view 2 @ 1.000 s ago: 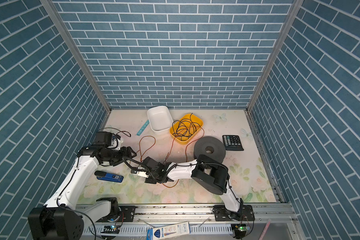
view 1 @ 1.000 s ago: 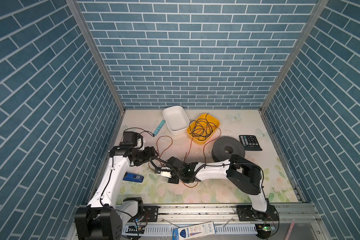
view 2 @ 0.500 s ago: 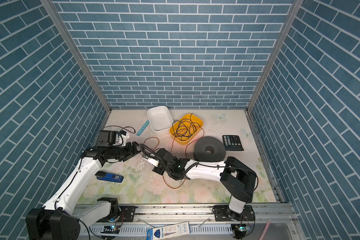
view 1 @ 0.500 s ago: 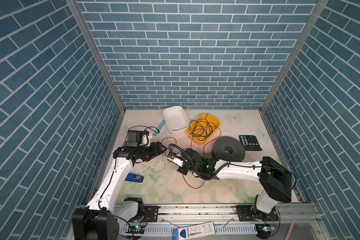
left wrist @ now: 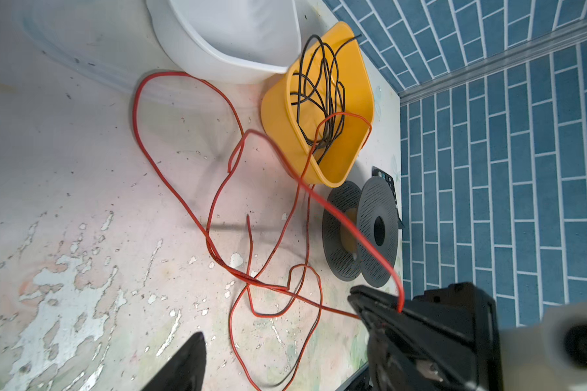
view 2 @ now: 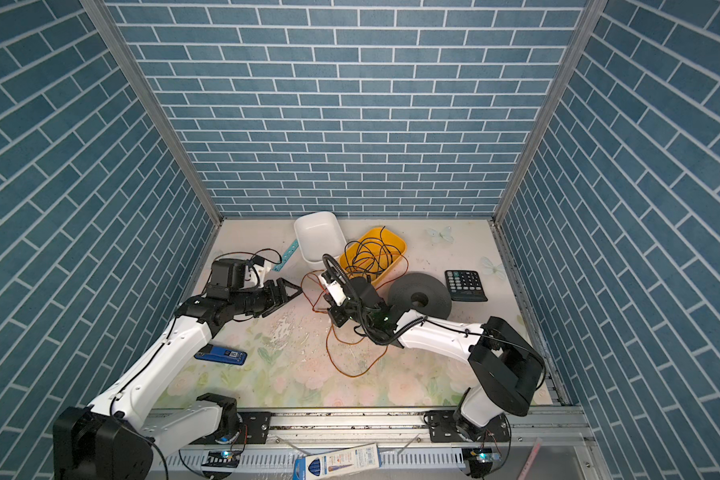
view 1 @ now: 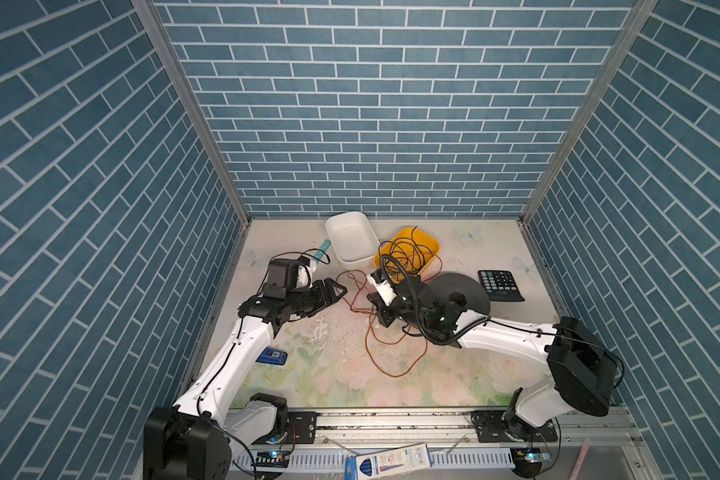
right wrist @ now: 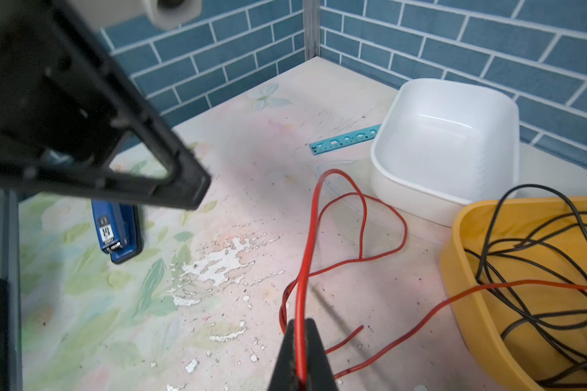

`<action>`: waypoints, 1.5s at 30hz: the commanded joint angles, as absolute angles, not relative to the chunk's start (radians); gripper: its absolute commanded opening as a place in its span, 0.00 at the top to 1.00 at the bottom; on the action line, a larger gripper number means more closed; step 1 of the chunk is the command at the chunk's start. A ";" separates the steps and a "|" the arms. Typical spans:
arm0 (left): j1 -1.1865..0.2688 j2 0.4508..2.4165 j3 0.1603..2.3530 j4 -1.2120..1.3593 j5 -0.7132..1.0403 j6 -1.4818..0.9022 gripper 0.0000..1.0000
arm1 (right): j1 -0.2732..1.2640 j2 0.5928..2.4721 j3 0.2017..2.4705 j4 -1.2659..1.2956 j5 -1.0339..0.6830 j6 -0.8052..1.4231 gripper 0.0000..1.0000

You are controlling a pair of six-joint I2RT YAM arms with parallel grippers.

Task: Wrap the cables

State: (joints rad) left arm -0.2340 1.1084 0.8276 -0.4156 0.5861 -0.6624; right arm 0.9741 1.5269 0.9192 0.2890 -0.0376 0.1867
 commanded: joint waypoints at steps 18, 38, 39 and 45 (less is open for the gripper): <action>-0.345 1.213 0.932 -0.161 0.566 -0.815 0.22 | 0.922 1.545 0.994 0.321 -0.281 0.315 1.00; -0.361 1.220 0.935 -0.204 0.520 -0.847 0.51 | 1.041 1.582 1.110 0.208 -0.106 0.129 1.00; -0.361 1.219 0.941 -0.208 0.519 -0.844 0.56 | 1.042 1.586 1.109 0.202 -0.110 0.128 1.00; -0.347 1.224 1.030 -0.328 0.505 -0.769 0.96 | 1.040 1.531 1.037 0.194 -0.094 0.160 0.74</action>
State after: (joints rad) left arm -0.3538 1.2369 0.9630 -0.2569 0.5175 -0.8268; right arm 1.0363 1.5719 1.0538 0.1959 -0.1127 0.1780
